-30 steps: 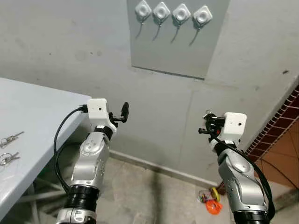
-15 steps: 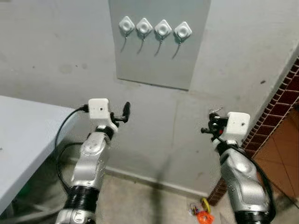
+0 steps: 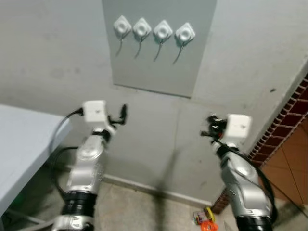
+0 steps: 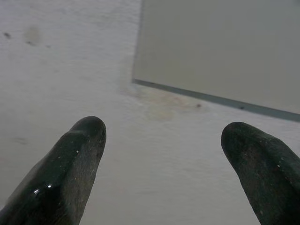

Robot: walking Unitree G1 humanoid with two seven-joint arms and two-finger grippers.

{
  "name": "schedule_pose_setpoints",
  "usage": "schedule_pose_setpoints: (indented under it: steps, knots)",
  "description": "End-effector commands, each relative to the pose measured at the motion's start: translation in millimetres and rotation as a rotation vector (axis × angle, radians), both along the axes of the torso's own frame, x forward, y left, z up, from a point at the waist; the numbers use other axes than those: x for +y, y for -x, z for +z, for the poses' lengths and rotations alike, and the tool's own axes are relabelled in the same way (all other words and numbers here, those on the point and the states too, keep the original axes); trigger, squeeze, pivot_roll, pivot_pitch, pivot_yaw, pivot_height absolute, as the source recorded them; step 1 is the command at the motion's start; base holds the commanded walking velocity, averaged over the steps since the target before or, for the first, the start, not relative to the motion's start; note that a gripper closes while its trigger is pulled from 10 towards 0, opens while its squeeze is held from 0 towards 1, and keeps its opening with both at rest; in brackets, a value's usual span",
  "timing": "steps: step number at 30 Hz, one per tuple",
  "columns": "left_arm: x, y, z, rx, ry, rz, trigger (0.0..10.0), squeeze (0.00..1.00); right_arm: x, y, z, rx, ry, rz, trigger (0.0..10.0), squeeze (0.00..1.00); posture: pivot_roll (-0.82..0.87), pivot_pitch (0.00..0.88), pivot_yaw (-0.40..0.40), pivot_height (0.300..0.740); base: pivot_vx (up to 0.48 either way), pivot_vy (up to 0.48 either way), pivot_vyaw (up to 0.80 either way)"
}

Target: Hang keys on a hook

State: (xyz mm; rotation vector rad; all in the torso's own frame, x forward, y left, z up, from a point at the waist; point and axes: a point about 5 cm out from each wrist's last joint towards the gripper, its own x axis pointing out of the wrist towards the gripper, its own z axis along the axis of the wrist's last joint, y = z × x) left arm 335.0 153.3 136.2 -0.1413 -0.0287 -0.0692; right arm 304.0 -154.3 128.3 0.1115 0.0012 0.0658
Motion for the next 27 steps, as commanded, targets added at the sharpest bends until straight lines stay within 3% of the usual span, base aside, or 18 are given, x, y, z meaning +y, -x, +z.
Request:
schedule_pose_setpoints:
  steps: [1, 11, 19, 25, 27]
  knots:
    - [-9.8, -0.6, 3, -0.006, 0.004, -0.027, 10.0, 0.00, -8.5, 0.1, 4, -0.014, 0.005, -0.024, 10.0, 0.00, 0.01, 0.000, 0.000, 0.740, 0.289, 0.000, 0.00]
    - [-12.3, 1.0, 5, -0.029, -0.018, -0.026, 10.0, 0.00, -7.7, -1.3, 6, -0.024, 0.013, -0.002, 10.0, 0.00, 0.01, 0.000, -0.002, 0.740, 0.029, 0.000, 0.00]
    - [-28.6, -1.6, 31, -0.132, -0.113, -0.197, 10.0, 0.00, -8.1, -12.9, 25, -0.107, 0.052, 0.079, 10.0, 0.00, 0.02, 0.000, -0.002, 0.740, 0.000, 0.000, 0.00]
    - [-41.8, -6.9, 50, -0.185, -0.119, -0.282, 10.0, 0.00, -4.7, -33.0, 50, -0.186, 0.074, 0.138, 10.0, 0.00, 0.02, 0.000, 0.002, 0.740, 0.000, 0.000, 0.00]
    - [-41.8, -6.9, 50, -0.185, -0.119, -0.282, 10.0, 0.00, -4.7, -33.0, 50, -0.186, 0.074, 0.138, 10.0, 0.00, 0.02, 0.000, 0.002, 0.740, 0.000, 0.000, 0.00]
